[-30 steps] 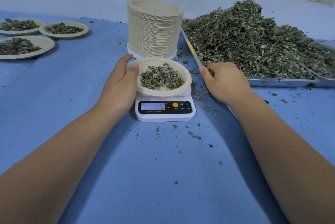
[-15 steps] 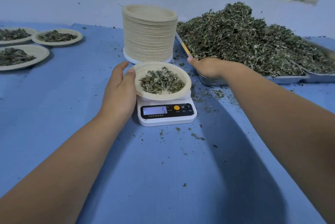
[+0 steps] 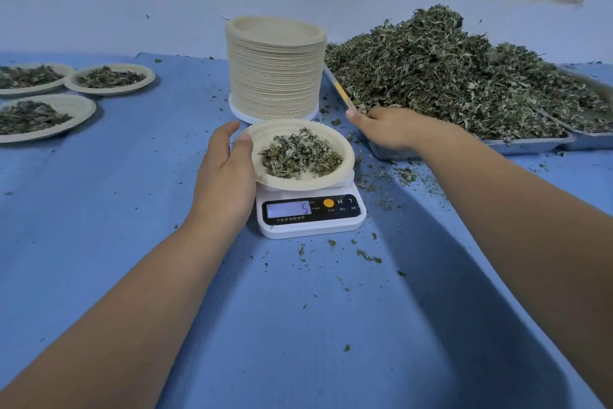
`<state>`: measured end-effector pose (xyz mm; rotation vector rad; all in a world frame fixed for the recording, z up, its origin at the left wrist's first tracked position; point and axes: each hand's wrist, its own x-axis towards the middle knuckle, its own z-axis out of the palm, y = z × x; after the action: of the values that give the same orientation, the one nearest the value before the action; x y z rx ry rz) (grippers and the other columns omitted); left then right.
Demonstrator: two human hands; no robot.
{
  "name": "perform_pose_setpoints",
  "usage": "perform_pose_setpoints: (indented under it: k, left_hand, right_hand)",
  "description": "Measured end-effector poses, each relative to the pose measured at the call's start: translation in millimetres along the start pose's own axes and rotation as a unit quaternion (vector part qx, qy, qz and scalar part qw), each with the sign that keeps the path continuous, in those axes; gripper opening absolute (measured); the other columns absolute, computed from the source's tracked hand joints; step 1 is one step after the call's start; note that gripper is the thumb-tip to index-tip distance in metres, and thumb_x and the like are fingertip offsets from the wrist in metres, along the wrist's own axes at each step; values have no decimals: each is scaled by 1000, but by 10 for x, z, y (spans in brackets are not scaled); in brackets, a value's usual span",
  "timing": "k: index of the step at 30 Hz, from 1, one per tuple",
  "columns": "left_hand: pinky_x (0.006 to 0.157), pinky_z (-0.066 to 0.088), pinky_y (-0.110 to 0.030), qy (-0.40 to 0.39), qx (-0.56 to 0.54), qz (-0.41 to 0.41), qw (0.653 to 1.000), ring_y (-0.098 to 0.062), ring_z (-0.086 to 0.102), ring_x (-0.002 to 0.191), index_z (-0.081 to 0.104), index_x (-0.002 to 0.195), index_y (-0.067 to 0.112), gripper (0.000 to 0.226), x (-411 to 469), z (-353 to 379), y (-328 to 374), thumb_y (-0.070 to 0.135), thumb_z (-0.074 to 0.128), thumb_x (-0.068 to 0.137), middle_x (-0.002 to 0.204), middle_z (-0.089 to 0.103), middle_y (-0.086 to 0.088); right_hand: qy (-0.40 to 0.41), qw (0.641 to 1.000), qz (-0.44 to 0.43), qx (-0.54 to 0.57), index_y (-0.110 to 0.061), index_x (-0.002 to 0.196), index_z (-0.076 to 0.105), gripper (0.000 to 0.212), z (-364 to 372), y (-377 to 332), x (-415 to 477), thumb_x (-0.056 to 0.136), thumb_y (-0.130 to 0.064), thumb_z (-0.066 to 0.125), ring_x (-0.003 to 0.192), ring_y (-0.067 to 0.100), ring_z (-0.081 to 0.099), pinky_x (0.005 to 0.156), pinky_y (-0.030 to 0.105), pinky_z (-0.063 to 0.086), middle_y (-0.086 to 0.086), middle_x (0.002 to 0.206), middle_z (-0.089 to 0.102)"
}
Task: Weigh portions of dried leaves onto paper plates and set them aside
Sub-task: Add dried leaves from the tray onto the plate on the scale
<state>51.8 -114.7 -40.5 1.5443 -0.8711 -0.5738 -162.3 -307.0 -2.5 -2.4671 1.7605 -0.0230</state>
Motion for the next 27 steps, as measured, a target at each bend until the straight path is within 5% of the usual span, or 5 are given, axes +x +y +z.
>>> perform_pose_setpoints:
  k: [2,5,12,18,27]
  left_hand:
    - [82,35,-21,0,-1,0,1000,20,41,93,46,139,42,39,0,-7,-7,42,39,100,115,49,27]
    - [78,32,-13,4,0,-3,1000,25,39,90,46,140,42,40,7,-22,-14,41,39,101,121,47,25]
    - [86,34,-22,6,0,-6,1000,8,47,104,46,140,42,41,11,-16,-12,42,39,100,122,47,25]
    - [86,33,-22,10,3,-2,1000,1,45,109,46,141,41,41,14,-17,-11,41,38,101,125,46,24]
    - [80,34,-19,11,2,-8,1000,19,42,95,45,141,42,41,12,-29,-6,41,38,101,123,46,23]
  right_hand:
    - [-43,999,-10,8,-10,108,73,104,33,-20,33,86,-86,5,86,29,66,77,39,48,16,87,67]
    - [-6,999,-40,-9,-14,48,50,91,33,8,21,88,-83,7,53,24,55,60,32,40,7,52,47]
    - [129,987,-90,-34,-13,57,56,78,-37,213,-157,95,-73,23,51,25,56,51,27,40,3,49,54]
    - [-4,998,-38,-43,-22,79,51,83,-3,101,-194,82,-87,0,86,27,63,88,45,50,6,71,67]
    - [95,995,-16,5,-12,62,43,68,90,-180,-218,101,-65,23,56,24,47,52,31,35,9,62,48]
